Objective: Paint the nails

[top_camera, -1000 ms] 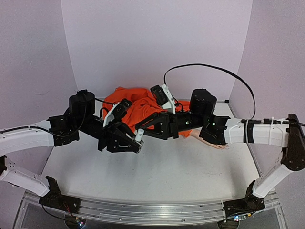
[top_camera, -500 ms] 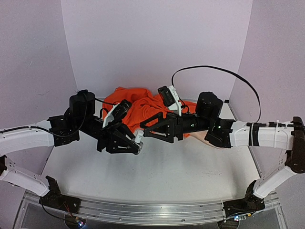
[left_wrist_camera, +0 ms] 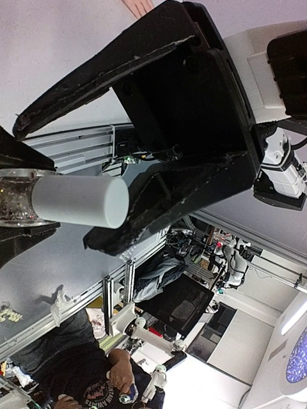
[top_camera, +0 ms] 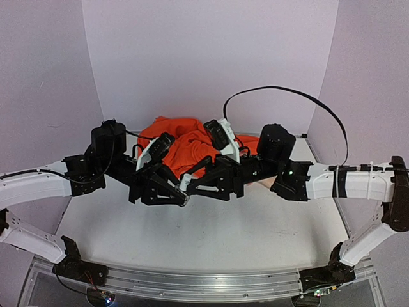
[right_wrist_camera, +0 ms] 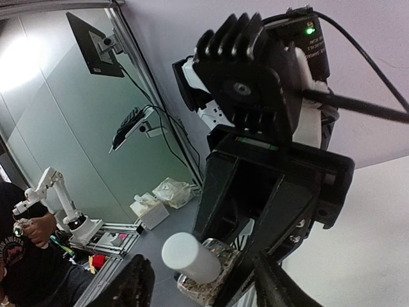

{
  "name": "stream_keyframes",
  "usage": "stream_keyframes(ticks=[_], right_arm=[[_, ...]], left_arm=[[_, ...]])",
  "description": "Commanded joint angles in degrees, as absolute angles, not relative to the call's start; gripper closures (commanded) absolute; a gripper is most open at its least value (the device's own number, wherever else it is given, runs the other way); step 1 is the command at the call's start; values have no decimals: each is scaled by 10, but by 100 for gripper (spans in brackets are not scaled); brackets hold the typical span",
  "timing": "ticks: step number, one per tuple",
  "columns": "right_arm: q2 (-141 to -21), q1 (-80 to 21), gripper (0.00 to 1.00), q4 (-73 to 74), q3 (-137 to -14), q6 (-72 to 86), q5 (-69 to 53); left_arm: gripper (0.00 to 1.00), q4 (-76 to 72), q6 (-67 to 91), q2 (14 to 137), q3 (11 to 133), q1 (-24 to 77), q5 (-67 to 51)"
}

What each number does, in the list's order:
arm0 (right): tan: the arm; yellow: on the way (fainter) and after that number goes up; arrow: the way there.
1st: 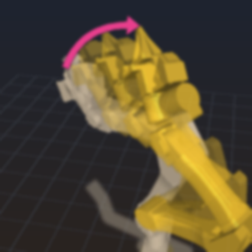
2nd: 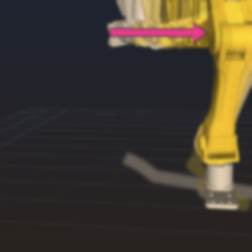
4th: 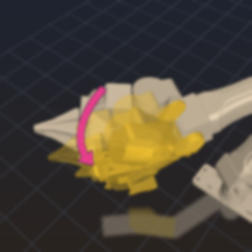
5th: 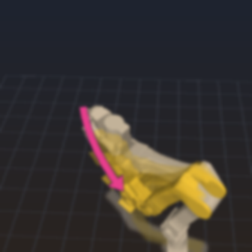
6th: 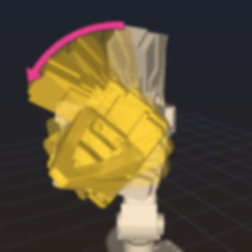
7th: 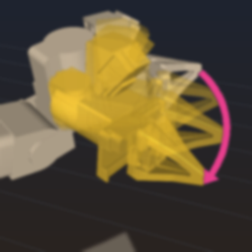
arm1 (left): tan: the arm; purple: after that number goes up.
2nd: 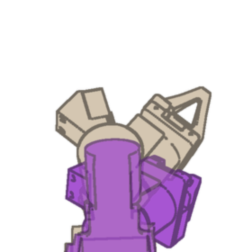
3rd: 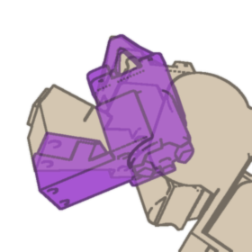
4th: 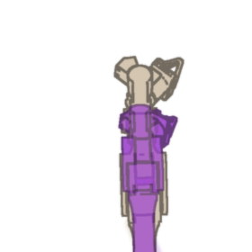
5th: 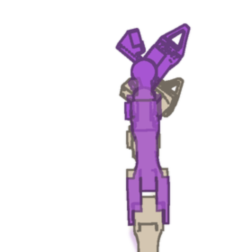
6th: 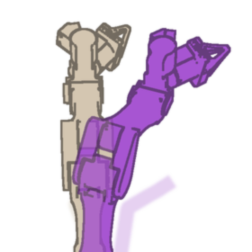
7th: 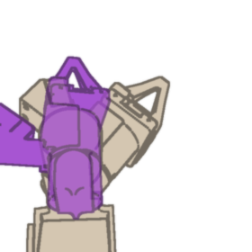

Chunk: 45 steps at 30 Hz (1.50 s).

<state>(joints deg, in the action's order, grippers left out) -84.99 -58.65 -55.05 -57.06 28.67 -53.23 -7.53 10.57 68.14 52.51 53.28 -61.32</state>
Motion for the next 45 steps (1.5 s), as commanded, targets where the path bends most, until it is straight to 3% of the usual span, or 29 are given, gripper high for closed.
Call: stream_keyframes(ticks=[1, 7, 13, 15, 18, 21, 23, 25, 27, 30, 35, 39, 45], right_arm=[[-861, -591, 53, -602, -618, 282, -550], [-874, -593, 61, -605, -632, 287, -557], [-868, -594, 85, -606, -625, 287, -550], [-868, -595, 99, -598, -621, 286, -535], [-868, -607, 100, -590, -603, 283, -487], [-870, -630, 100, -555, -590, 275, -345], [-875, -669, 100, -459, -610, 263, -121], [-896, -729, 100, -328, -671, 296, 178], [-921, -773, 100, -238, -717, 365, 343], [-938, -805, 100, -227, -750, 375, 391], [-908, -797, 100, -260, -742, 322, 321], [-860, -763, 59, -288, -699, 269, 213], [-799, -706, 25, -292, -631, 227, 28]], left_arm=[[100, -99, 113, 680, 547, 529, -613], [100, -100, 114, 685, 548, 529, -618], [100, -101, 112, 690, 548, 529, -615], [100, -101, 111, 685, 544, 529, -573], [100, -101, 90, 650, 526, 528, -416], [100, -102, 55, 611, 507, 529, -207], [100, -102, 43, 594, 503, 530, -59], [100, -102, 32, 591, 508, 531, 63], [100, -103, 17, 598, 515, 535, 141], [100, -104, 2, 613, 519, 537, 181], [100, -103, 5, 619, 495, 537, 101], [100, -98, 33, 608, 467, 537, 44], [100, -90, 62, 592, 443, 537, -20]])
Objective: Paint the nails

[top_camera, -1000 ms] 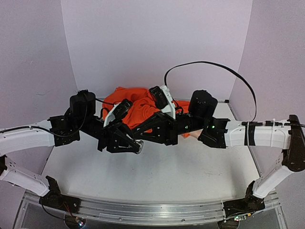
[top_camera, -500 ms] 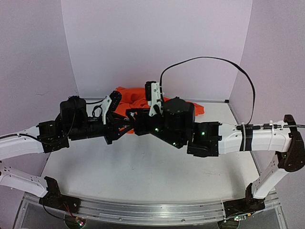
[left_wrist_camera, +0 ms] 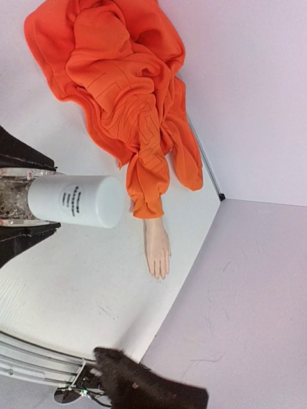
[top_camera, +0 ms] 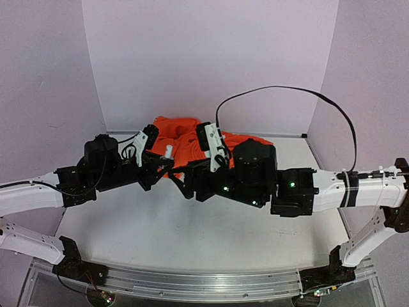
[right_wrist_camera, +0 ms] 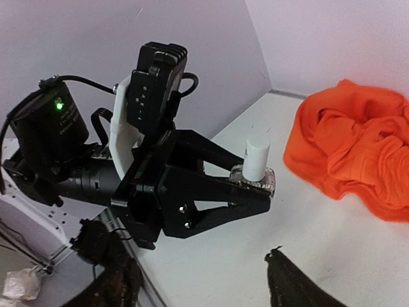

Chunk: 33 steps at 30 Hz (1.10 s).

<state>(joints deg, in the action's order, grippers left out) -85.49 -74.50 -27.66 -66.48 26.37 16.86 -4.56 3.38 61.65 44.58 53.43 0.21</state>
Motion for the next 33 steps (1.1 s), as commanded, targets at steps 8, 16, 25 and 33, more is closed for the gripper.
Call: stream_keyframes(ticks=[8, 16, 25, 33], right_arm=[[-759, -579, 2, -349, -534, 230, -249], [-730, -523, 2, -512, -465, 312, -364], [-776, -521, 22, -573, -514, 334, -430], [-803, -522, 49, -634, -527, 367, -465]], left_arm=[[100, -88, 116, 605, 467, 500, -159], [100, -89, 148, 649, 515, 486, -393], [100, -91, 181, 746, 586, 517, -578], [100, -91, 173, 757, 591, 528, -596]])
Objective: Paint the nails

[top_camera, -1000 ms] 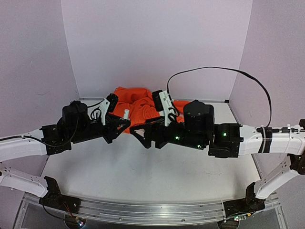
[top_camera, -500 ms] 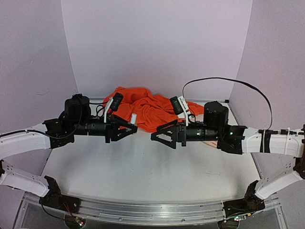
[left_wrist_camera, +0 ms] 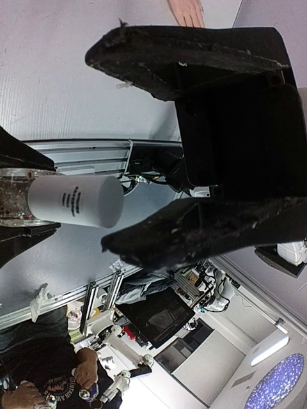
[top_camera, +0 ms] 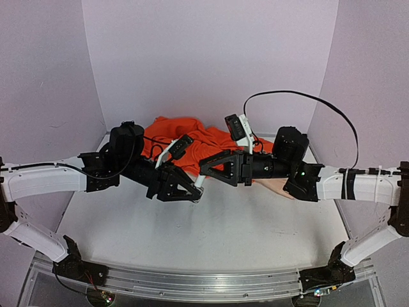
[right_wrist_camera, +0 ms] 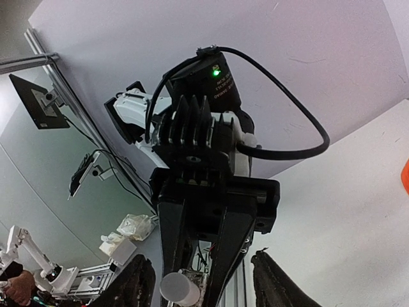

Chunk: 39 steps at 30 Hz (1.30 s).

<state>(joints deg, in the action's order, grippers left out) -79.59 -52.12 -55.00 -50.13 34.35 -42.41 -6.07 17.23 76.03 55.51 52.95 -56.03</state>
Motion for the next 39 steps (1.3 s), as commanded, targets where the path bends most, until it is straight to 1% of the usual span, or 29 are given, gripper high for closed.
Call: stream_keyframes(ticks=[1, 10, 12, 15, 18, 20, 22, 25, 27, 29, 31, 33, 35, 36, 37, 39], right_arm=[[-808, -523, 51, -638, -528, 369, -470], [-836, -530, 52, -671, -530, 386, -507], [-837, -532, 53, -672, -530, 386, -508], [-841, -533, 63, -676, -532, 387, -511], [-846, -537, 75, -678, -536, 388, -516], [-849, -539, 84, -678, -535, 389, -517], [-851, -539, 100, -677, -534, 391, -513], [-851, -539, 100, -672, -527, 393, -495], [-846, -540, 100, -659, -521, 392, -467], [-840, -544, 100, -629, -517, 385, -413], [-831, -559, 100, -557, -523, 361, -295], [-823, -600, 100, -445, -549, 341, -95], [-830, -667, 100, -334, -608, 347, 126], [-841, -695, 100, -297, -637, 356, 200], [-862, -725, 100, -272, -667, 358, 235], [-889, -756, 100, -260, -709, 352, 262]], left_arm=[[100, -91, 173, 758, 592, 528, -599], [100, -92, 172, 764, 598, 528, -603], [100, -92, 172, 764, 598, 528, -603], [100, -92, 174, 766, 598, 528, -601], [100, -93, 178, 763, 598, 528, -582], [100, -92, 183, 761, 597, 528, -559], [100, -92, 182, 756, 593, 525, -534], [100, -92, 172, 741, 580, 521, -475], [100, -91, 148, 721, 563, 520, -392], [100, -89, 121, 695, 541, 521, -282], [100, -87, 92, 674, 524, 522, -161], [100, -85, 52, 662, 513, 528, -45], [100, -85, 9, 663, 512, 539, 59], [100, -86, -14, 667, 513, 545, 100], [100, -86, -30, 672, 515, 550, 142], [100, -87, -45, 677, 514, 559, 172]])
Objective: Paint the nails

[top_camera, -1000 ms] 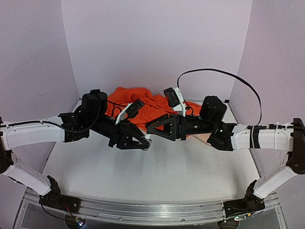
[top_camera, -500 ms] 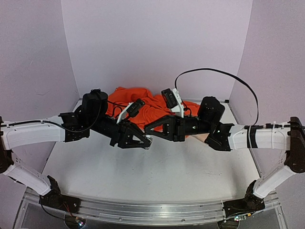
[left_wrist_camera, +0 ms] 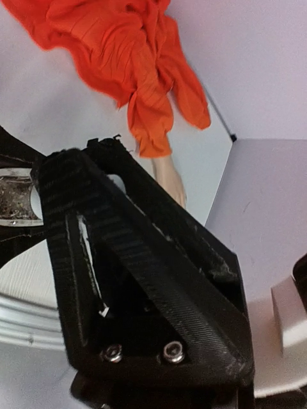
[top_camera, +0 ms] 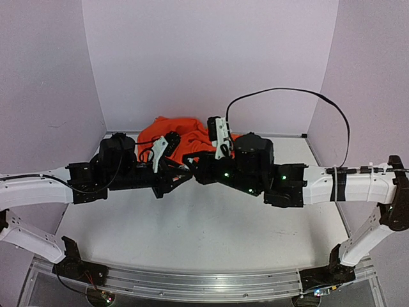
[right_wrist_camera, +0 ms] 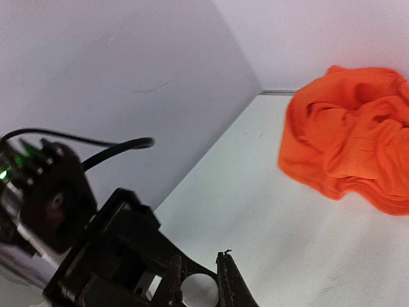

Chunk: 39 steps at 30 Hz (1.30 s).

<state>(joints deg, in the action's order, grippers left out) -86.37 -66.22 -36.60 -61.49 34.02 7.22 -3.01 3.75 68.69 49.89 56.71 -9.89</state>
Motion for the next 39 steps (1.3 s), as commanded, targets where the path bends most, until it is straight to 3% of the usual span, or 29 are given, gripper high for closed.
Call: stream_keyframes(ticks=[1, 7, 8, 10, 16, 20, 26, 30, 34, 39], right_arm=[[-897, -762, 100, -258, -723, 354, 260], [-894, -761, 100, -261, -734, 339, 235], [-884, -757, 94, -263, -729, 331, 227], [-864, -747, 69, -267, -712, 309, 201], [-788, -688, 35, -273, -653, 263, 99], [-751, -625, 19, -280, -616, 249, -13], [-733, -551, 2, -326, -582, 274, -244], [-740, -550, 3, -405, -571, 281, -396], [-752, -550, 17, -477, -556, 292, -454], [-781, -551, 34, -519, -559, 311, -486]], left_arm=[[100, -87, -48, 679, 512, 563, 179], [100, -86, -38, 656, 482, 566, 116], [100, -86, -30, 648, 473, 567, 105], [100, -84, -13, 634, 458, 567, 93], [100, -80, 25, 605, 422, 566, 42], [100, -79, 35, 599, 428, 565, -44], [100, -84, 40, 602, 462, 552, -261], [100, -88, 45, 632, 497, 552, -416], [100, -89, 67, 680, 530, 553, -526], [100, -92, 77, 707, 546, 558, -562]])
